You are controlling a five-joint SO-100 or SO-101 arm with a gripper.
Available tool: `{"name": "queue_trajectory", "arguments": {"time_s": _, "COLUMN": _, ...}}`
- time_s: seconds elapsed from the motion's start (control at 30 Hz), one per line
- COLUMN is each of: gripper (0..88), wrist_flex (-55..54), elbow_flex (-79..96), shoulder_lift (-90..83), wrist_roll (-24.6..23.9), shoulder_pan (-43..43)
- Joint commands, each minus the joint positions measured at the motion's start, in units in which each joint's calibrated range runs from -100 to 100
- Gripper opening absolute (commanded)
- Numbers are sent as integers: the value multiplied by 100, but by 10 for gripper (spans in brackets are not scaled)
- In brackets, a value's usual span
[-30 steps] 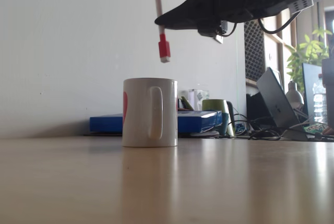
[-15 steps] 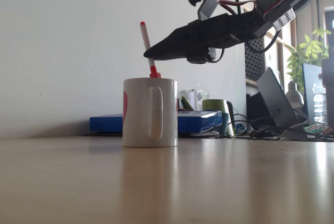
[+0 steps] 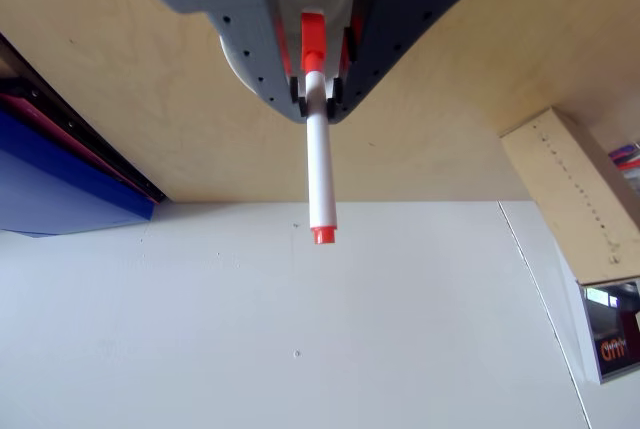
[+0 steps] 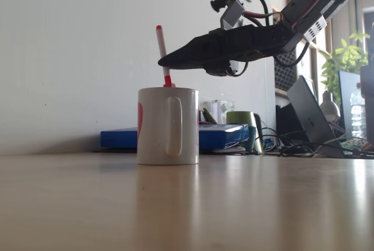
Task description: Grab the pen and place it in the cup.
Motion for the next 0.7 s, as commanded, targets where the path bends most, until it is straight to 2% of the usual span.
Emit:
{"name": "queue_trajectory", "arguments": {"time_s": 0.0, "gripper": 56, "wrist_flex": -74, "elbow_flex": -17, "shoulder_lift": -9, "wrist_roll": -27, "shoulder_pan": 49}}
{"name": "queue_trajectory", "arguments": {"time_s": 0.17, "gripper": 173, "wrist_flex": -109, "elbow_flex": 110, "shoulder_lift": -9, "wrist_roll": -32, "shoulder_pan": 41}}
{"name": "queue_trajectory", "arguments": {"time_s": 0.67, "gripper": 174, "wrist_flex": -126, "elbow_flex": 409, "shoulder_lift": -84, "wrist_roll": -37, "shoulder_pan": 49}}
